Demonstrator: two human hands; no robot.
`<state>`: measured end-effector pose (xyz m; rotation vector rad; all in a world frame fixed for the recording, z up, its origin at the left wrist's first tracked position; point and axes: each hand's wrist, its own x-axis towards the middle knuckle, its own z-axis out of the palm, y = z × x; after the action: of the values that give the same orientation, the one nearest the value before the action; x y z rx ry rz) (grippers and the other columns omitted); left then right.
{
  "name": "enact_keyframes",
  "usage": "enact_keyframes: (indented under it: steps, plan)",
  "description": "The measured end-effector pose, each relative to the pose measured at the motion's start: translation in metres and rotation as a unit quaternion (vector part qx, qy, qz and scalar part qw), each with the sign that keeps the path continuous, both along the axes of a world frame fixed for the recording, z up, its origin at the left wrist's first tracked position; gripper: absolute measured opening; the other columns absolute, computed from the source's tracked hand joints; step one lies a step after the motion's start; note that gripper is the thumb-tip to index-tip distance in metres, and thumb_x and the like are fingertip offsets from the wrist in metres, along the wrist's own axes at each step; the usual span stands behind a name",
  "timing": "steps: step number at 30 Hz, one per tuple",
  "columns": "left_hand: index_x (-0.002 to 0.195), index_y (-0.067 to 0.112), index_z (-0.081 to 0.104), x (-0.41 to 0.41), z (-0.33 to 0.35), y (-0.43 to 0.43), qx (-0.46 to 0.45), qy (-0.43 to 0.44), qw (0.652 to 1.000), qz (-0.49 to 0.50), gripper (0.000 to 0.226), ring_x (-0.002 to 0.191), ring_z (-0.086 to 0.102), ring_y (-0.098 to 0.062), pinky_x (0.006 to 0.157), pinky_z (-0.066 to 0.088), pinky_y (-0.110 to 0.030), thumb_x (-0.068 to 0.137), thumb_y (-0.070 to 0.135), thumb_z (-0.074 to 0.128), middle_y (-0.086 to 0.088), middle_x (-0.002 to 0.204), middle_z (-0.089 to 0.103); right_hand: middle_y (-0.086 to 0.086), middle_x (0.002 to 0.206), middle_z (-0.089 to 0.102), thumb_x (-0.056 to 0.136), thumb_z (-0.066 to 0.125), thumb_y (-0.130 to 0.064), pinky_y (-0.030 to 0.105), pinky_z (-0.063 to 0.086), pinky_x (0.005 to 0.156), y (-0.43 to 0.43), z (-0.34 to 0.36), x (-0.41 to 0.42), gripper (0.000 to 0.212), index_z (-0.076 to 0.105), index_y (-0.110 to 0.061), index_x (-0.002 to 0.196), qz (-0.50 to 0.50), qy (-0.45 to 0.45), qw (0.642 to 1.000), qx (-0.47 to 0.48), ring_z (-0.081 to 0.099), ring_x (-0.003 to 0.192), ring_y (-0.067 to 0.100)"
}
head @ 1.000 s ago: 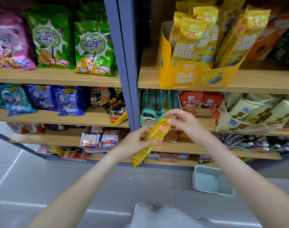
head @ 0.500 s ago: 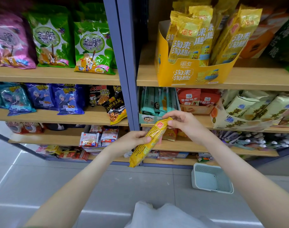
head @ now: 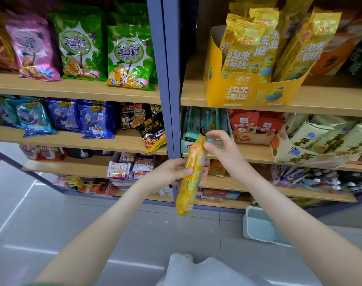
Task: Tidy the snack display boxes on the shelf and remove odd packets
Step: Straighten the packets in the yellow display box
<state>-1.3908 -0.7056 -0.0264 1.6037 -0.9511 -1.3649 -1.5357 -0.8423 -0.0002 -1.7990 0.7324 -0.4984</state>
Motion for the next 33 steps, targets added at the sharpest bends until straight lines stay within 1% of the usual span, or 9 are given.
enact_keyframes:
  steps: [2, 4, 6, 10, 15, 19, 23, 27, 33]
  plan:
    - [0.125, 0.013, 0.055, 0.002, -0.006, 0.004, -0.031, 0.054, 0.992, 0.11, 0.046, 0.109, 0.066, -0.023, 0.092, 0.055, -0.044, 0.087, 0.036, 0.061, -0.011, 0.12, 0.067, -0.008, 0.13, 0.046, 0.076, 0.065, -0.05, 0.028, 0.047, 0.093, 0.011, -0.002, 0.003, 0.075, 0.031, -0.031, 0.14, 0.062, 0.032, 0.994, 0.088, 0.053, 0.115, 0.007]
    - [0.126, 0.007, 0.053, 0.004, -0.007, 0.01, -0.081, 0.12, 0.963, 0.225, 0.05, 0.114, 0.062, -0.03, 0.087, 0.057, -0.045, 0.085, 0.034, 0.06, -0.016, 0.124, 0.063, -0.009, 0.13, 0.045, 0.075, 0.071, -0.047, 0.023, 0.048, 0.088, 0.024, -0.004, 0.004, 0.092, 0.017, -0.032, 0.148, 0.175, 0.117, 0.97, 0.123, 0.053, 0.118, 0.01]
    - [0.122, 0.006, 0.054, 0.007, -0.005, 0.016, -0.118, 0.164, 0.926, 0.32, 0.036, 0.113, 0.062, -0.028, 0.081, 0.059, -0.037, 0.093, 0.027, 0.055, -0.012, 0.12, 0.065, -0.008, 0.135, 0.047, 0.082, 0.074, -0.036, 0.024, 0.05, 0.092, 0.035, -0.012, 0.006, 0.083, 0.023, -0.03, 0.148, 0.245, 0.176, 0.95, 0.086, 0.053, 0.119, 0.01]
    - [0.129, 0.001, 0.049, 0.011, 0.0, 0.028, -0.154, 0.232, 0.869, 0.409, 0.035, 0.112, 0.063, -0.025, 0.074, 0.06, -0.032, 0.1, 0.021, 0.048, -0.013, 0.123, 0.064, -0.006, 0.124, 0.06, 0.088, 0.07, -0.022, 0.037, 0.052, 0.096, 0.04, -0.012, 0.015, 0.058, 0.044, -0.018, 0.14, 0.189, 0.11, 0.97, 0.103, 0.062, 0.108, 0.012]
    - [0.13, 0.0, 0.049, 0.009, 0.006, 0.031, -0.173, 0.274, 0.824, 0.464, 0.036, 0.117, 0.061, -0.028, 0.079, 0.06, -0.035, 0.102, 0.021, 0.046, -0.017, 0.128, 0.062, -0.008, 0.118, 0.063, 0.087, 0.07, -0.023, 0.043, 0.047, 0.101, 0.043, -0.011, 0.026, 0.049, 0.049, -0.03, 0.13, 0.176, 0.086, 0.978, 0.078, 0.061, 0.109, 0.012]
    - [0.118, 0.013, 0.057, 0.001, 0.014, 0.029, -0.157, 0.285, 0.812, 0.484, 0.03, 0.108, 0.066, -0.022, 0.079, 0.059, -0.033, 0.099, 0.035, 0.049, -0.014, 0.118, 0.068, -0.013, 0.108, 0.062, 0.086, 0.07, -0.01, 0.013, 0.053, 0.071, 0.044, -0.006, 0.031, 0.05, 0.051, -0.026, 0.129, 0.147, 0.07, 0.986, 0.018, 0.062, 0.093, 0.003]
    - [0.121, 0.008, 0.056, -0.001, 0.014, 0.028, -0.165, 0.295, 0.793, 0.507, 0.025, 0.103, 0.067, -0.023, 0.084, 0.056, -0.034, 0.098, 0.02, 0.055, -0.012, 0.112, 0.069, -0.008, 0.118, 0.062, 0.084, 0.074, -0.016, 0.027, 0.051, 0.092, 0.042, -0.005, 0.031, 0.05, 0.052, -0.036, 0.124, 0.155, 0.035, 0.987, 0.035, 0.063, 0.104, 0.007]
    - [0.104, 0.01, 0.059, -0.004, 0.014, 0.026, -0.159, 0.331, 0.778, 0.509, 0.008, 0.094, 0.069, -0.023, 0.08, 0.057, -0.036, 0.099, 0.013, 0.053, -0.011, 0.1, 0.071, -0.006, 0.107, 0.064, 0.094, 0.06, -0.014, 0.014, 0.049, 0.077, 0.04, 0.0, 0.028, 0.029, 0.055, -0.031, 0.116, 0.121, -0.034, 0.988, 0.092, 0.064, 0.089, -0.004]
    - [0.12, 0.002, 0.053, -0.005, 0.009, 0.023, -0.15, 0.369, 0.766, 0.504, 0.022, 0.102, 0.065, -0.027, 0.077, 0.055, -0.039, 0.101, 0.012, 0.048, -0.017, 0.11, 0.066, 0.002, 0.08, 0.062, 0.091, 0.06, 0.001, 0.017, 0.052, 0.065, 0.037, -0.002, 0.024, 0.022, 0.058, -0.013, 0.107, 0.07, -0.03, 0.989, 0.129, 0.065, 0.068, 0.003]
